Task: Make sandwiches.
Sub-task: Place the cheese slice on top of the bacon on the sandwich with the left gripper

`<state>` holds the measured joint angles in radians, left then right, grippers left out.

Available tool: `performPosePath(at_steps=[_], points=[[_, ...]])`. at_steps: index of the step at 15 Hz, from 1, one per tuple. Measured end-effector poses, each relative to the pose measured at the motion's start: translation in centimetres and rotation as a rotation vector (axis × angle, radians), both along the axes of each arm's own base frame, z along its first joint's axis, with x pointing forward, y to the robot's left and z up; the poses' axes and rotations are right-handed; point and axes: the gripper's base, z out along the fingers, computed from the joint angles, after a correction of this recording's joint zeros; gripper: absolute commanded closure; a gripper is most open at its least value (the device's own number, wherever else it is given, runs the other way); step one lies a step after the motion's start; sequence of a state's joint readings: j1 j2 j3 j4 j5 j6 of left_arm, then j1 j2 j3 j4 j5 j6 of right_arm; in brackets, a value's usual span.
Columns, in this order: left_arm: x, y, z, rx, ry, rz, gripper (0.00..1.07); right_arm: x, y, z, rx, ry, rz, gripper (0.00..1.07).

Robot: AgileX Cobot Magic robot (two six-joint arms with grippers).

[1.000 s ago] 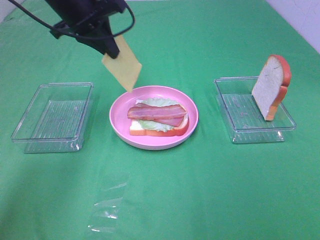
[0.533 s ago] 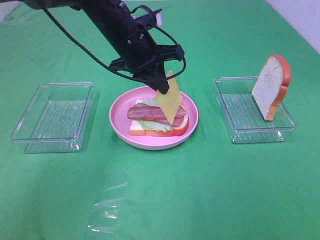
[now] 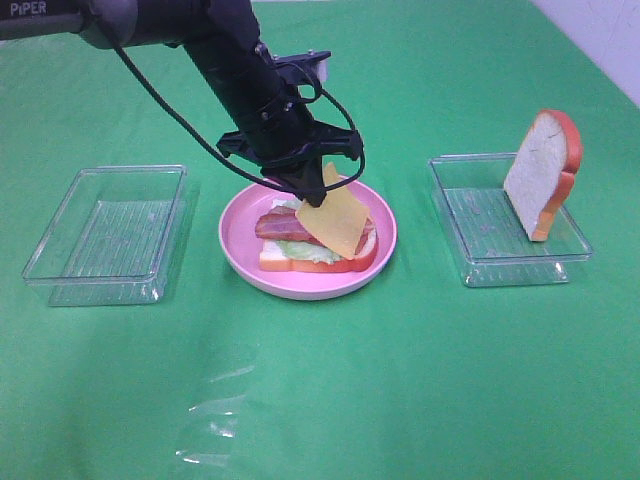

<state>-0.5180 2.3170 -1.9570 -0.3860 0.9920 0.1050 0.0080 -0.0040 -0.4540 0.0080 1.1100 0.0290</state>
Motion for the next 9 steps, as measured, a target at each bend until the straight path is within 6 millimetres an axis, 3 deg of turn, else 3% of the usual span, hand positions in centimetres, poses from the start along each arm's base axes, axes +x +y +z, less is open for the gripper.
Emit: performPosePath(at_steps=[4,5,7,8,9], points=[[0.34,0.17,-0.03,0.021,-0.042,-0.001,1.05,0.0,0.0,0.0,0.0,0.0,0.0,0.15],[0.36,0.2,-0.04,0.025,-0.045,-0.002,0.95,0.0,0.0,0.0,0.0,0.0,0.0,0.15],[0.43,0.34,-0.09,0.042,-0.055,-0.007,0.67,0.0,0.0,0.0,0.0,0.0,0.0,0.15],[0.53,0.55,-0.16,0.066,-0.061,0.006,0.08,0.0,0.0,0.0,0.0,0.0,0.0,0.15],[0.61,0.75,-0.22,0.089,-0.069,0.011,0.05,0.0,0.0,0.0,0.0,0.0,0.0,0.15]])
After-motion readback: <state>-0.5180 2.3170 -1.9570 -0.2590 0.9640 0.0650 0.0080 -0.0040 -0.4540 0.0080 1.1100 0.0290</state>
